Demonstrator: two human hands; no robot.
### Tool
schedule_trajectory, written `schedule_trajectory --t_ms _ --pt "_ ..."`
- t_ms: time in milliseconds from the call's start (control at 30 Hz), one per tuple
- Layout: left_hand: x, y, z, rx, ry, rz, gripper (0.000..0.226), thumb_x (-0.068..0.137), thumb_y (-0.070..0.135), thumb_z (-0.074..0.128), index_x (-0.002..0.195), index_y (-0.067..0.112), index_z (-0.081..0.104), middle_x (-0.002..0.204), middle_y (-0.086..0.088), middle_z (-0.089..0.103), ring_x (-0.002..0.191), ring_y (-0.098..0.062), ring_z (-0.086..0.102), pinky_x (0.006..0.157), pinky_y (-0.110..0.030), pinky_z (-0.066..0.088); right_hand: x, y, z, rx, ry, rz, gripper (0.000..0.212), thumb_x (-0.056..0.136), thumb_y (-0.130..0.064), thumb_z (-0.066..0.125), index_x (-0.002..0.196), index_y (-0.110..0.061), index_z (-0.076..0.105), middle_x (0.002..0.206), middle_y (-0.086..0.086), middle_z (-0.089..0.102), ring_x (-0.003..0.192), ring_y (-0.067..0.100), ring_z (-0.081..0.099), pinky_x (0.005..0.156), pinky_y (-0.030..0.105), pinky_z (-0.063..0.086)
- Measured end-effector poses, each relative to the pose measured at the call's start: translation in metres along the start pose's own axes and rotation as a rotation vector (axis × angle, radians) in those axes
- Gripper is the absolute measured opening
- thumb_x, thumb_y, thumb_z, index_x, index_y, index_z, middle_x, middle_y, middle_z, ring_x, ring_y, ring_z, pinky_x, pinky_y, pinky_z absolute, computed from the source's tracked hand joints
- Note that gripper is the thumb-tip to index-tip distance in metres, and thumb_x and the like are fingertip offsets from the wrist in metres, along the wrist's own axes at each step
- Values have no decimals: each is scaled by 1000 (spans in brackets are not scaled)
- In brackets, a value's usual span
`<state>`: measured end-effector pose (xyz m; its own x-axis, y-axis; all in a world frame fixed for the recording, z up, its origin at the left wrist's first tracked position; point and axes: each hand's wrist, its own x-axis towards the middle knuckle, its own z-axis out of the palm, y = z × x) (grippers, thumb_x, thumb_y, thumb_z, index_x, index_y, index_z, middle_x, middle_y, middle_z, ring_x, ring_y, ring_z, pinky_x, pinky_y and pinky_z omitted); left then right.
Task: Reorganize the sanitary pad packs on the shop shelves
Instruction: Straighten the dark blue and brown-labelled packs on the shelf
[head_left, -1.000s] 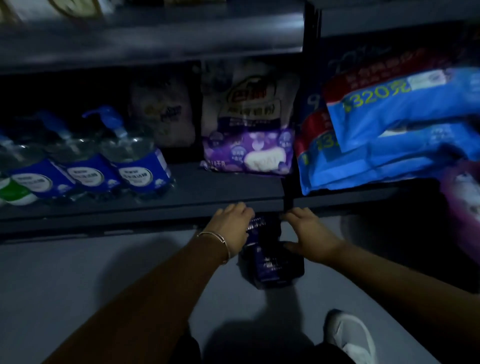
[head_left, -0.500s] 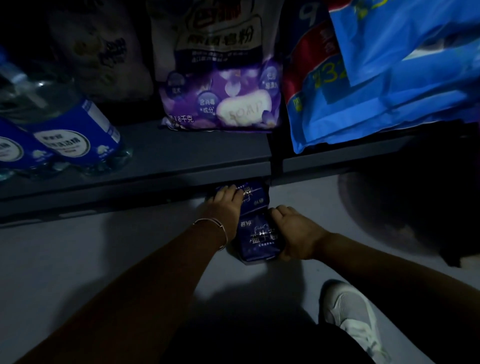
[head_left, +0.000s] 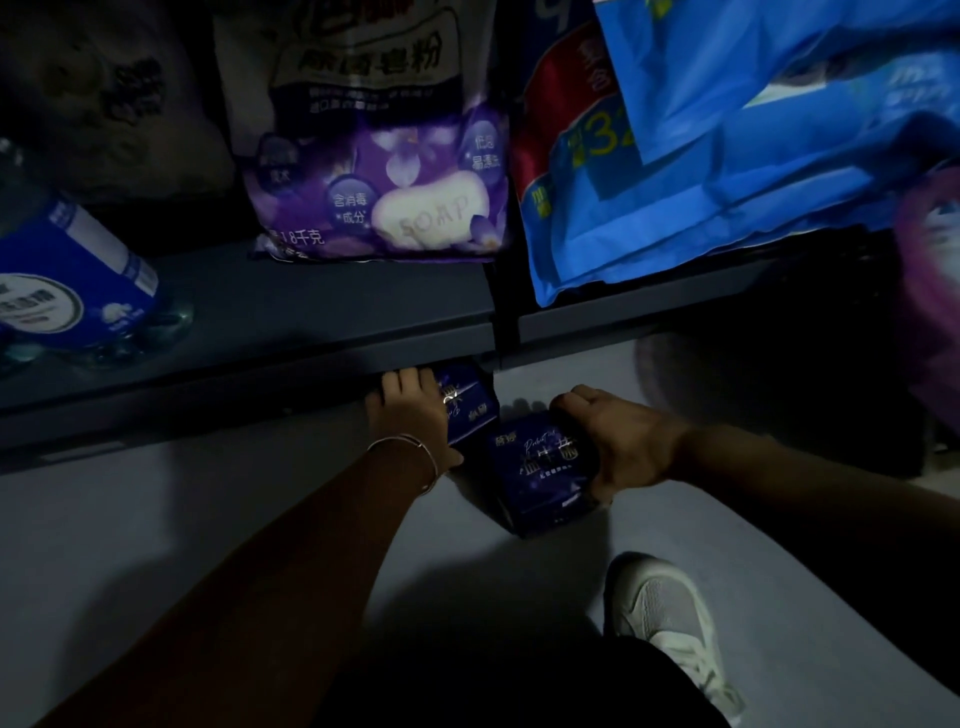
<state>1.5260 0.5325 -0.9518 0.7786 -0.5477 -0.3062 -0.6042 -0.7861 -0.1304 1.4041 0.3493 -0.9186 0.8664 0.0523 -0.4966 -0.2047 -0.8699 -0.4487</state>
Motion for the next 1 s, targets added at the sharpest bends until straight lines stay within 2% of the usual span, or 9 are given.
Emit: schedule_trajectory --t_ms 233,400,533,600,667,800,867,933,1000 --pt "-1 -3 6 -94 -69 -7 110 63 44 79 144 7 16 133 -12 34 120 -28 37 100 -39 38 -7 -2 -5 53 -3 -5 88 62 -27 83 135 -17 34 128 1 39 118 16 42 100 23 41" --pt "-19 -20 -25 -89 -179 51 89 61 46 77 130 10 36 126 -10 35 117 -26 36 98 -33 39 -23 -19 -29 -6 -32 -37 87 64 -26 83 136 -16 35 128 1 39 117 14 42 98 21 39" --pt "-42 -44 -78 -115 -271 56 91 53 54 79 126 13 43 126 -8 42 118 -26 40 100 -34 41 -51 -50 -61 -47 -2 -71 85 62 -26 84 134 -15 39 125 3 43 112 16 48 98 29 45" --pt "-57 -60 -111 -157 -291 40 95 39 58 76 119 15 50 118 -7 50 109 -25 47 93 -30 45 -69 -71 -81 -19 39 -81 81 61 -23 84 130 -14 43 121 2 46 108 17 51 95 31 48" --pt "-74 -76 -148 -250 -283 21 95 27 58 70 112 16 54 108 -4 55 98 -21 55 82 -27 50 -90 -94 -103 49 95 -108 76 60 -18 85 126 -12 47 117 2 51 105 18 54 92 34 50" --pt "-113 -107 -224 -478 -202 -43 69 39 41 83 98 15 58 96 -2 67 87 -18 65 77 -28 56 -132 -143 -151 153 251 -165 68 65 -10 83 124 -8 49 114 5 60 102 20 59 90 30 50" --pt "-132 -120 -263 -560 -124 -48 66 39 38 85 95 13 61 95 -4 71 86 -19 67 79 -32 56 -151 -165 -175 230 326 -190 69 66 -5 82 126 -7 48 115 6 61 104 20 60 91 28 49" --pt "-151 -131 -301 -615 -53 -54 78 35 44 85 101 11 59 104 -5 69 95 -21 65 88 -35 53 -168 -185 -198 347 385 -224 69 67 1 80 127 -7 48 115 6 61 104 18 60 90 25 50" --pt "-168 -141 -337 -638 17 -64 89 47 45 86 122 12 52 120 -4 60 109 -23 58 96 -33 47 -182 -203 -221 473 433 -276 66 68 7 77 126 -7 48 113 6 61 99 15 60 85 22 51"
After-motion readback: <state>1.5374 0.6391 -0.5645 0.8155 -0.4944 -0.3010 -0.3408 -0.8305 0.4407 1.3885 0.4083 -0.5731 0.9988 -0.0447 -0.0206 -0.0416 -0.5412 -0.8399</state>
